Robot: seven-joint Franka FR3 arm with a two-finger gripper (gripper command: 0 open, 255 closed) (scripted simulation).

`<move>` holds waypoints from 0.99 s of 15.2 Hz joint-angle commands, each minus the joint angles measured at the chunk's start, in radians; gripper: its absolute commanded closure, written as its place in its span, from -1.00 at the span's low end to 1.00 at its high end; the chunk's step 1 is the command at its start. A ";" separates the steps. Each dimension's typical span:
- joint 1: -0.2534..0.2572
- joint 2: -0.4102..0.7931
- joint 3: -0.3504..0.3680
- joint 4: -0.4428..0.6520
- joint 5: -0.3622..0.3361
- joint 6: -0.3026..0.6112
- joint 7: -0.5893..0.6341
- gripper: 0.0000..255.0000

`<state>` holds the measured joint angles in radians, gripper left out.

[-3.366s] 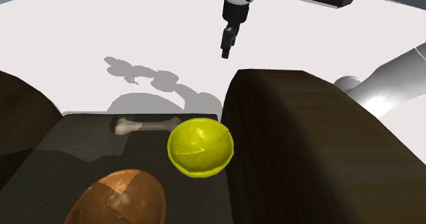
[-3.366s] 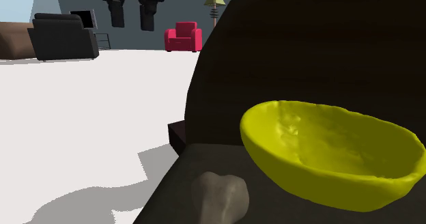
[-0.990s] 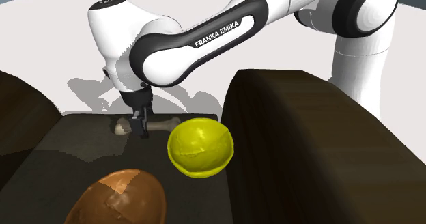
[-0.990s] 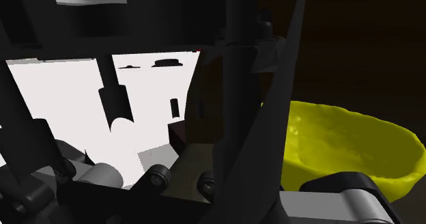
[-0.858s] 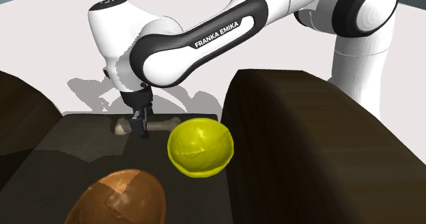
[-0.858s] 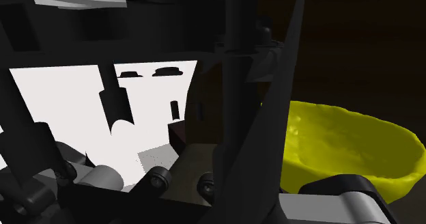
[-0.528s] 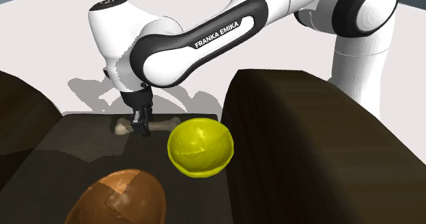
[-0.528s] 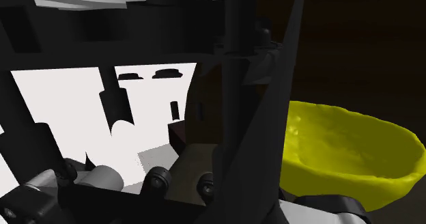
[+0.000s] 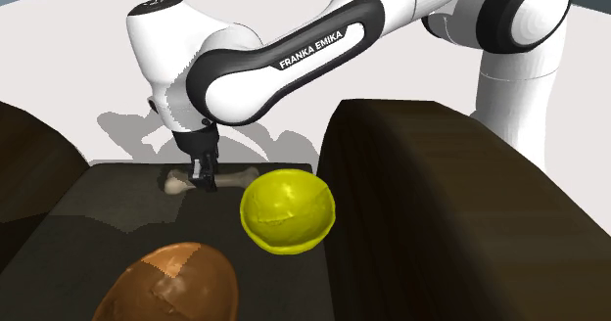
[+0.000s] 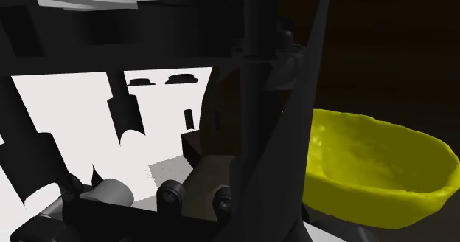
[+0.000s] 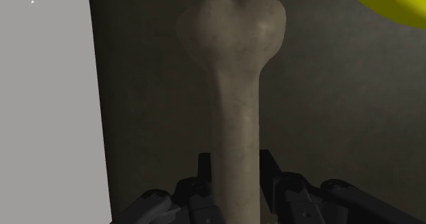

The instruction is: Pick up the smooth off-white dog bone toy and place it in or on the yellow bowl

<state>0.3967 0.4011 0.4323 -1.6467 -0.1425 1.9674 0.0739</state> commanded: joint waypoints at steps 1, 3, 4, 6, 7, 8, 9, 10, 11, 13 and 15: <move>0.000 0.000 0.000 -0.001 0.000 0.000 0.000 1.00; -0.001 -0.009 0.002 0.015 0.004 -0.023 -0.002 1.00; -0.001 -0.012 0.003 0.024 0.006 -0.035 -0.003 1.00; -0.001 -0.019 0.005 0.041 0.010 -0.059 -0.005 1.00; -0.001 -0.023 0.005 0.050 0.011 -0.071 -0.006 1.00; -0.001 -0.026 0.006 0.059 0.013 -0.083 -0.007 1.00; -0.001 -0.028 0.007 0.069 0.014 -0.095 -0.007 1.00; -0.001 -0.031 0.008 0.079 0.016 -0.107 -0.008 1.00; 0.000 -0.033 0.008 0.089 0.017 -0.120 -0.009 1.00; 0.000 -0.037 0.009 0.111 0.019 -0.145 -0.010 1.00; 0.001 -0.040 0.011 0.134 0.021 -0.170 -0.011 1.00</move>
<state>0.3960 0.3590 0.4423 -1.5283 -0.1210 1.8109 0.0622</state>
